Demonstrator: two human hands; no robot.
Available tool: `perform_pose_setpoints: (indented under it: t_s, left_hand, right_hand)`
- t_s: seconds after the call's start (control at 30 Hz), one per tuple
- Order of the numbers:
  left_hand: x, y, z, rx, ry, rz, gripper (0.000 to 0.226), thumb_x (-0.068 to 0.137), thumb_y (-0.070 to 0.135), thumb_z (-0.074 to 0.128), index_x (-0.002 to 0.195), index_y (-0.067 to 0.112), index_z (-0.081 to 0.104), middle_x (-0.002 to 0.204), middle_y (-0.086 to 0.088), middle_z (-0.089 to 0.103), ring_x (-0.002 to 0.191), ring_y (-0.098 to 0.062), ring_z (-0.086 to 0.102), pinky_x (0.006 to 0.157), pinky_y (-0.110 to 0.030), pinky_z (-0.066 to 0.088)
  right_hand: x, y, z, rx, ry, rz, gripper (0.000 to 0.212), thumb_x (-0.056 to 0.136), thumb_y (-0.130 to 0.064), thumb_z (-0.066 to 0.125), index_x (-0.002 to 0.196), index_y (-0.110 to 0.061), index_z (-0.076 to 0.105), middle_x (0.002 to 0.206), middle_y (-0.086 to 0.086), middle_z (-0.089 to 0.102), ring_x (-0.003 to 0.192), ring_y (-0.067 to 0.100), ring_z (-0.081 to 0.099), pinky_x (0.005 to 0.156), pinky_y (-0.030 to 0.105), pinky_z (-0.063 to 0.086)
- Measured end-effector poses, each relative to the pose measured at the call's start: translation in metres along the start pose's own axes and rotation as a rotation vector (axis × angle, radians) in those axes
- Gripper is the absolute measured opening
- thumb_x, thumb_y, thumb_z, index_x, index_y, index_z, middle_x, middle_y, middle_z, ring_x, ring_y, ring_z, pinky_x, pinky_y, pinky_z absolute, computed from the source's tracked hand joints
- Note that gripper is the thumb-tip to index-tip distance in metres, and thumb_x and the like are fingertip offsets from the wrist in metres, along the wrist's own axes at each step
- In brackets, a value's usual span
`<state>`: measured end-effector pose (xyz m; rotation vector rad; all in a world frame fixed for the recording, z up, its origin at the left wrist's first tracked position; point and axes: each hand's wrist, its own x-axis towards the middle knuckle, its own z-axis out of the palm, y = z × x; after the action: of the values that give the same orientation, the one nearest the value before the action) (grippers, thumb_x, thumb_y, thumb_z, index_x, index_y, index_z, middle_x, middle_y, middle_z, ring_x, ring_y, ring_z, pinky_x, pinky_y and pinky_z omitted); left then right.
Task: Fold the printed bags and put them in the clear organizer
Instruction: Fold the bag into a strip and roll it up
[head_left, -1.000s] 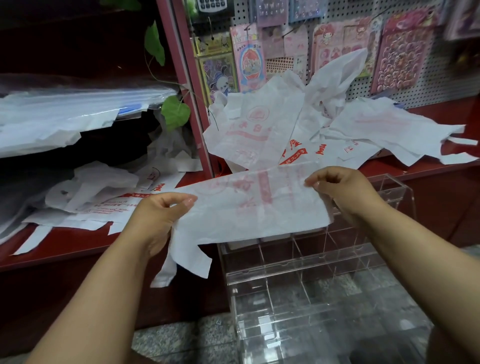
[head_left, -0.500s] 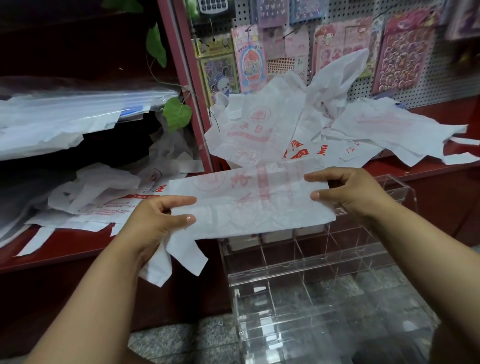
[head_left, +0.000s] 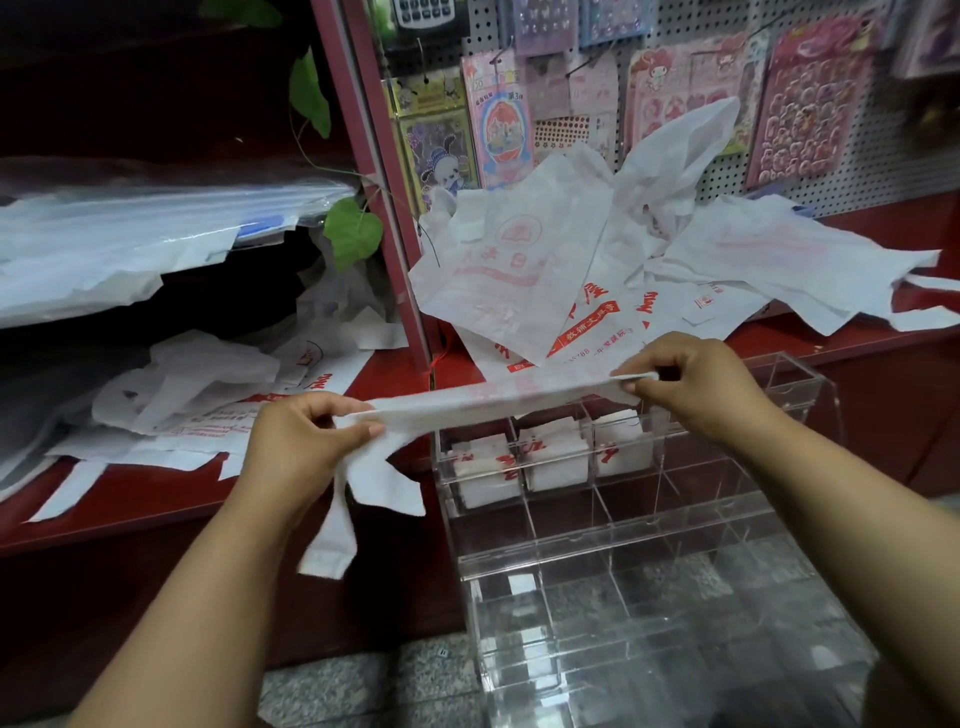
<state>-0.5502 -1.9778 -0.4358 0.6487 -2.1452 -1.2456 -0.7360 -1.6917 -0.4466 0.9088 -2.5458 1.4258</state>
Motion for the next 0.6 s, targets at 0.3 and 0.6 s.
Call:
perform_pose_setpoints:
  t_s: [0.3, 0.6]
  left_hand:
    - [0.002, -0.003, 0.002, -0.016, -0.491, -0.044, 0.015, 0.058, 0.019, 0.076, 0.068, 0.020, 0.064, 0.087, 0.000, 0.072, 0.083, -0.021, 0.065, 0.072, -0.032, 0.049]
    - [-0.049, 0.028, 0.083, -0.185, -0.747, -0.092, 0.013, 0.086, 0.021, 0.074, 0.097, 0.014, 0.072, 0.090, -0.004, 0.076, 0.078, -0.018, 0.071, 0.075, -0.036, 0.058]
  right_hand:
    - [0.004, -0.024, -0.002, 0.527, 0.127, 0.088, 0.011, 0.090, -0.013, 0.062, 0.094, -0.011, 0.072, 0.098, 0.008, 0.074, 0.097, 0.030, 0.068, 0.095, 0.048, 0.051]
    - [-0.001, -0.059, 0.007, 0.403, -0.097, 0.007, 0.008, 0.082, -0.012, 0.072, 0.089, -0.008, 0.073, 0.088, 0.011, 0.073, 0.074, 0.014, 0.065, 0.070, 0.029, 0.050]
